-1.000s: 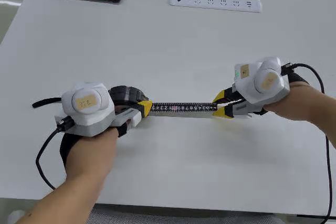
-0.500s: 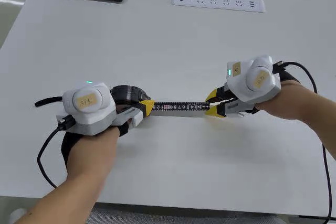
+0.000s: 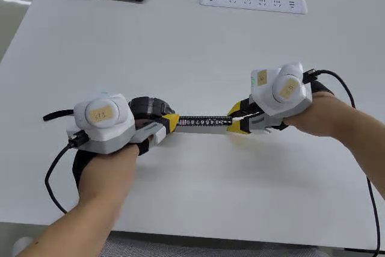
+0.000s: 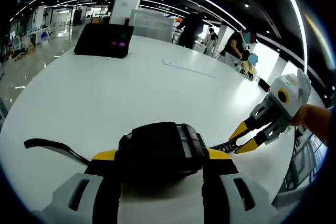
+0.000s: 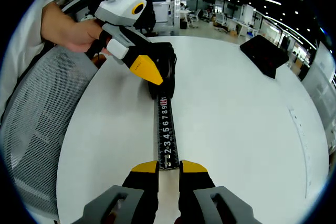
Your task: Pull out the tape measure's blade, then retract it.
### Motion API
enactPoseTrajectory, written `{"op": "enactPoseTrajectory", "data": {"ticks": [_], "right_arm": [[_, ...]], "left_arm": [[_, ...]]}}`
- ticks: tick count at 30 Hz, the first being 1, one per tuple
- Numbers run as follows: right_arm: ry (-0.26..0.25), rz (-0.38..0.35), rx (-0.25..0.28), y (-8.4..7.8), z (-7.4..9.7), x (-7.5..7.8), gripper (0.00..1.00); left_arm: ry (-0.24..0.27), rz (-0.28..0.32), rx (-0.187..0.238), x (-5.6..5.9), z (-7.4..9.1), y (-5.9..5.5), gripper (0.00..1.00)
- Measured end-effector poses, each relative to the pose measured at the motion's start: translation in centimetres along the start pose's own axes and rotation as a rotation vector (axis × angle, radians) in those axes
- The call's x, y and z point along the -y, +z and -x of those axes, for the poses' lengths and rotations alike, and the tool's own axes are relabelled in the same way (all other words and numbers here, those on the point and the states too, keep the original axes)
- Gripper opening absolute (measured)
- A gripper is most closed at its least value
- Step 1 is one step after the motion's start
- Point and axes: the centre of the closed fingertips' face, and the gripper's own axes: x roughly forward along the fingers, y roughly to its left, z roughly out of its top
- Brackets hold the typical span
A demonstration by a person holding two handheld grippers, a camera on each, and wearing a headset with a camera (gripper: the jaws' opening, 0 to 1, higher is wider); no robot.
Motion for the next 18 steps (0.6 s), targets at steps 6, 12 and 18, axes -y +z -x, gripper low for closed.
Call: {"op": "enactPoseTrajectory", "data": {"ticks": [6,12,18], "right_arm": [[0.010,-0.007,0.011,0.7,-0.6,-0.1,0.10],[0.014,-0.018,0.017,1.0,-1.2,-0.1,0.10],[0.020,-0.049,0.030,1.4,-1.9,-0.2,0.11]], "left_arm": [[-0.005,0.002,0.002,0.0,0.0,0.0,0.59],[-0.006,0.003,0.000,0.0,-0.1,-0.1,0.59],[-0.010,0.003,0.000,0.0,-0.1,-0.1,0.59]]}}
